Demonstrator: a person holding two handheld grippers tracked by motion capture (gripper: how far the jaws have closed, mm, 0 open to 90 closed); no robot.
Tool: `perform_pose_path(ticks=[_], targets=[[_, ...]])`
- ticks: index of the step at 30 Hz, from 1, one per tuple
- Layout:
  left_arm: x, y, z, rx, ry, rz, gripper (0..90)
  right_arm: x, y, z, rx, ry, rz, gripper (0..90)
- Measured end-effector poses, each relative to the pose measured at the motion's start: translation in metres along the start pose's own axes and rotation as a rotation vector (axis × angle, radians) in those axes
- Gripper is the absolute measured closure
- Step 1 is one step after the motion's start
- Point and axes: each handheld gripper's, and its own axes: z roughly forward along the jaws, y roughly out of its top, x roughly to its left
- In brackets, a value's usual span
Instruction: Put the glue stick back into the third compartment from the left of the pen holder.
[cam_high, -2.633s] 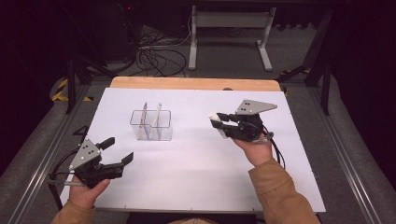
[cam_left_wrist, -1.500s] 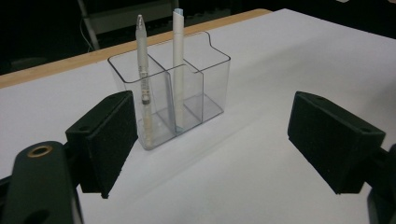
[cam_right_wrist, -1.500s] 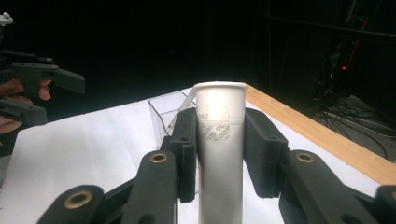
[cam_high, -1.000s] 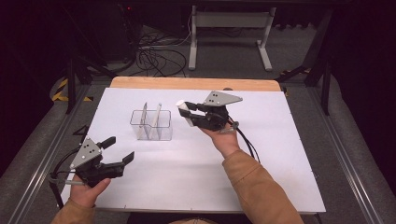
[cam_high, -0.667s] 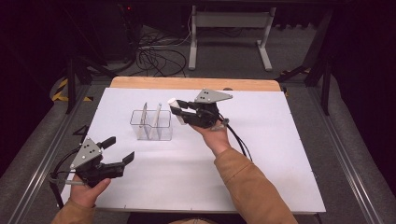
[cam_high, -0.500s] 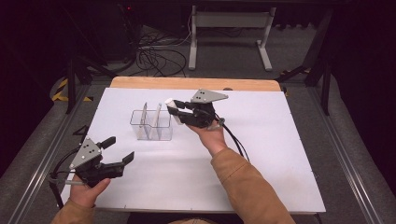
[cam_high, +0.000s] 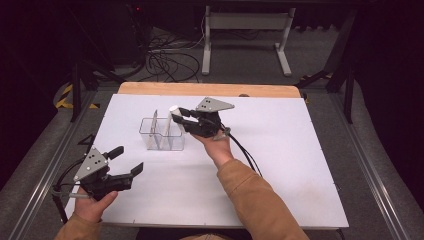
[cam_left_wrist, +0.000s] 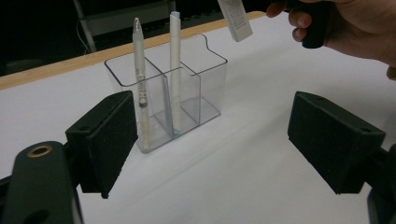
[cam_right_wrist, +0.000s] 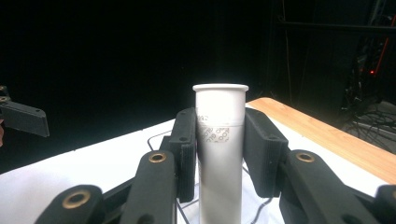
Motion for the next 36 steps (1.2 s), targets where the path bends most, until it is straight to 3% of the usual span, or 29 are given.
perform_pose_path(ticks=[23,36], targets=[[-0.001,-0.001,0.001,0.004,-0.004,0.000,16.5,0.005,-0.007,0.021,0.014,0.002,-0.021,66.9],[-0.001,-0.001,0.001,0.005,-0.005,0.001,16.5,0.005,-0.011,0.024,0.034,0.001,-0.023,66.7]])
